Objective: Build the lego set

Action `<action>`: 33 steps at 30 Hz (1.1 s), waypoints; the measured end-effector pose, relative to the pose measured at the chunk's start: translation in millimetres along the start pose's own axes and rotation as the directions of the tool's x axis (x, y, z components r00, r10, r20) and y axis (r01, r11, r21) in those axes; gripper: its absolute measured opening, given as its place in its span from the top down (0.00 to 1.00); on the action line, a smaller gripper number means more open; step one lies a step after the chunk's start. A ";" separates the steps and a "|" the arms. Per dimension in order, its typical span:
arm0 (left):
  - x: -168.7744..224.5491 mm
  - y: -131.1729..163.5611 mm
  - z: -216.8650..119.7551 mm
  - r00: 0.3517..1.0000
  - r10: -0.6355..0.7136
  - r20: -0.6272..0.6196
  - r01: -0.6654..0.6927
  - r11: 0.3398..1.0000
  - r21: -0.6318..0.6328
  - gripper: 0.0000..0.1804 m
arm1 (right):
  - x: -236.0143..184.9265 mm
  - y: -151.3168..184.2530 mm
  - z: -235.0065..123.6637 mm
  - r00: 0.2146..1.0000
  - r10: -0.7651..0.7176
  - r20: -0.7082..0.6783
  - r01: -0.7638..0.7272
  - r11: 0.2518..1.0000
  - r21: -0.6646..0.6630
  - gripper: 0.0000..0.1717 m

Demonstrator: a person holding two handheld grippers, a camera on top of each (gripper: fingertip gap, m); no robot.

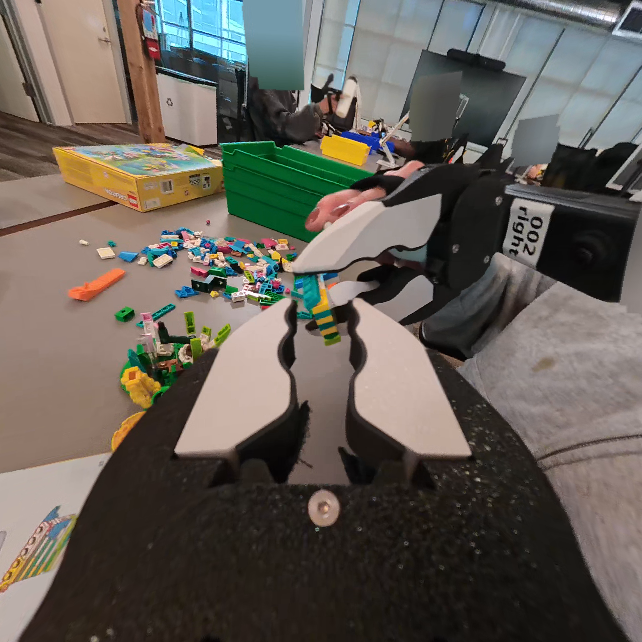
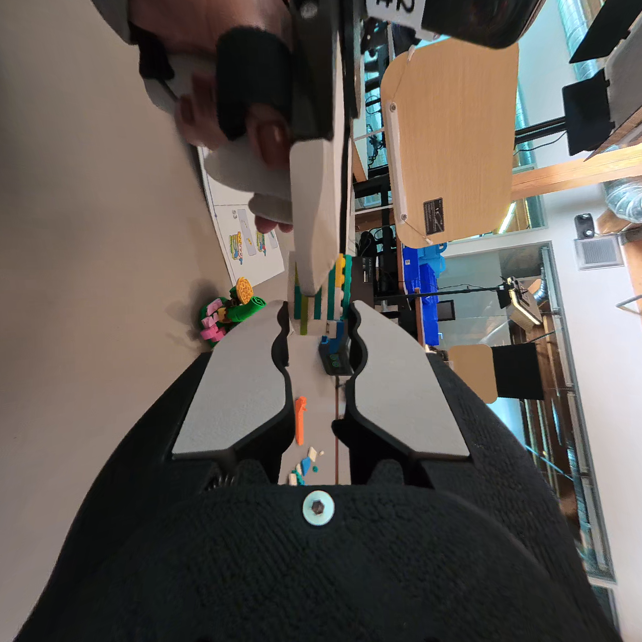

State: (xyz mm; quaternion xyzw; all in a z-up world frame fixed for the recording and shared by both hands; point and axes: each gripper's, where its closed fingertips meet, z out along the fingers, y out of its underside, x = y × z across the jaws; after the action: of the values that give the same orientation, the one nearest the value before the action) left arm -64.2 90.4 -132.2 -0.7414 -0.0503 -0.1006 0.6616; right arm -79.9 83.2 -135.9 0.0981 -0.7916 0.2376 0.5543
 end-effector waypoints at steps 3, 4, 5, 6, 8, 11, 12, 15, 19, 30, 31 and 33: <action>-2.9 -1.0 0.7 1.000 -0.023 0.011 0.023 1.000 0.020 0.88 | 1.5 -1.8 -0.8 1.000 -0.010 -0.013 0.010 1.000 0.003 0.82; -4.1 -1.6 0.9 0.999 -0.024 0.022 0.023 0.999 0.028 0.88 | 2.0 -1.5 -0.8 1.000 -0.011 -0.015 0.011 1.000 0.000 0.82; -3.9 -1.7 1.0 1.000 -0.017 0.026 0.016 0.999 0.033 0.89 | 2.4 -1.0 -0.9 1.000 -0.013 -0.017 0.013 1.000 -0.002 0.82; -2.8 -1.7 1.3 1.000 -0.006 0.025 0.005 0.999 0.035 0.92 | 2.6 -0.8 -0.8 1.000 -0.015 -0.019 0.015 1.000 -0.003 0.82; -2.2 -0.3 1.9 0.999 0.016 0.034 -0.016 1.000 0.022 0.93 | 2.1 0.3 -0.4 1.000 -0.022 -0.018 0.022 1.000 -0.008 0.82; 0.7 -1.4 1.8 0.999 0.029 0.024 -0.030 0.999 0.014 0.95 | 4.0 1.2 0.2 0.995 -0.082 -0.059 0.081 0.997 -0.020 0.83; 0.3 -1.8 1.8 0.999 0.031 0.031 -0.032 0.999 0.012 0.95 | 4.8 1.5 0.6 0.991 -0.110 -0.078 0.108 0.994 -0.026 0.83; 0.9 -3.0 1.5 0.999 0.036 0.034 -0.036 0.999 0.020 0.95 | 7.1 0.5 -0.1 0.978 -0.168 -0.123 0.165 0.986 -0.029 0.84; -0.2 -7.1 1.2 0.997 0.036 0.063 -0.039 0.999 0.035 0.95 | 12.5 -0.9 -1.3 0.957 -0.229 -0.179 0.225 0.973 -0.047 0.83; -8.3 -3.2 3.4 0.990 0.018 0.140 -0.021 1.000 0.019 0.95 | 12.7 3.8 2.4 0.879 -0.427 -0.213 0.397 0.902 -0.173 0.82; -8.5 -3.0 3.5 0.988 0.035 0.149 -0.038 0.999 0.015 0.95 | 12.6 4.0 2.3 0.877 -0.432 -0.211 0.400 0.899 -0.175 0.82; -10.0 -2.0 3.8 0.982 0.065 0.177 -0.066 0.998 -0.001 0.95 | 12.1 5.3 2.7 0.870 -0.449 -0.203 0.415 0.890 -0.188 0.82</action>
State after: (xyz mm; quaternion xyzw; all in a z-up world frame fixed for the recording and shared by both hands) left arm -74.0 95.1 -132.8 -0.7470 -0.0847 -0.0121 0.6593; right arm -88.9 87.8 -126.9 0.2044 -0.6907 0.0621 0.6908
